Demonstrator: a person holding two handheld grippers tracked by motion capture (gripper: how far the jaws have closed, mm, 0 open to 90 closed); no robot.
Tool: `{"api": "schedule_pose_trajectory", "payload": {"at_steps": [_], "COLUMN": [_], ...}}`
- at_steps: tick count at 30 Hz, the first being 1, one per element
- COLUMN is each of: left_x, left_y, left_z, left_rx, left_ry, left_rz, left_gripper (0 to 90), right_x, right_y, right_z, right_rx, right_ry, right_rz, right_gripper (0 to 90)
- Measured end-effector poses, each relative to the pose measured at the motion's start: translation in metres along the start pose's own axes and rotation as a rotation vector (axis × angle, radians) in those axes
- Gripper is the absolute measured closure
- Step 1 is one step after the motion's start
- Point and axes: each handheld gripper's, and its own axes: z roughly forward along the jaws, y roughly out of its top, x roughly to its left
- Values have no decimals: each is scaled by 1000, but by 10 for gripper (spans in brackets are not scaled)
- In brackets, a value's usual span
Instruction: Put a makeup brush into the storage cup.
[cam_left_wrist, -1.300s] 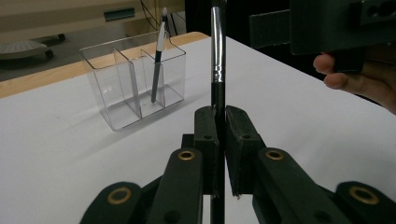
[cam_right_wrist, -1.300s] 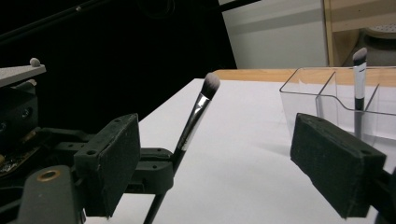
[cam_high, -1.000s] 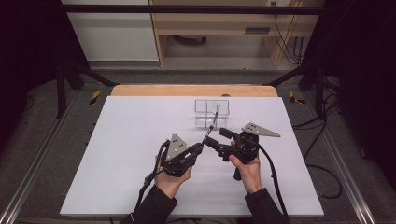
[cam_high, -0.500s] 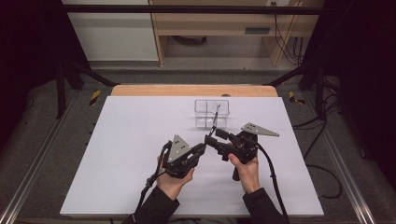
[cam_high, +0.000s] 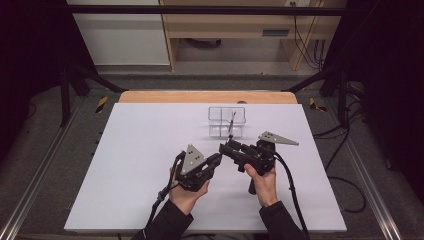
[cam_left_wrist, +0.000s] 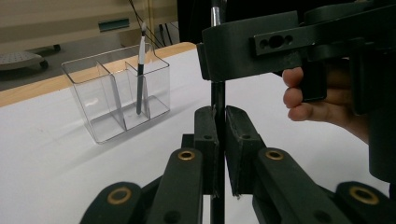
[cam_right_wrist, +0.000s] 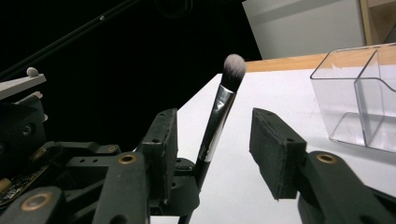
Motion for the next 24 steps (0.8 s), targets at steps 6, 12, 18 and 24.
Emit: {"api": "schedule_pose_trajectory", "payload": {"at_steps": [6, 12, 18, 24], "left_x": [-1, -2, -3, -3], "left_y": [0, 0, -1, -1], "left_z": [1, 1, 2, 2], "left_rx": [-1, 1, -2, -2], "left_ry": [1, 1, 3, 3], "left_rz": [-4, -4, -5, -4], "left_gripper": [839, 839, 839, 839], "right_x": [-1, -1, -1, -2], "right_y": [0, -1, -1, -1], "right_z": [1, 1, 1, 1], "right_rx": [-3, 2, 6, 7], "right_ry": [19, 17, 23, 29], "right_rz": [21, 28, 32, 33], "right_gripper": [623, 656, 738, 768]}}
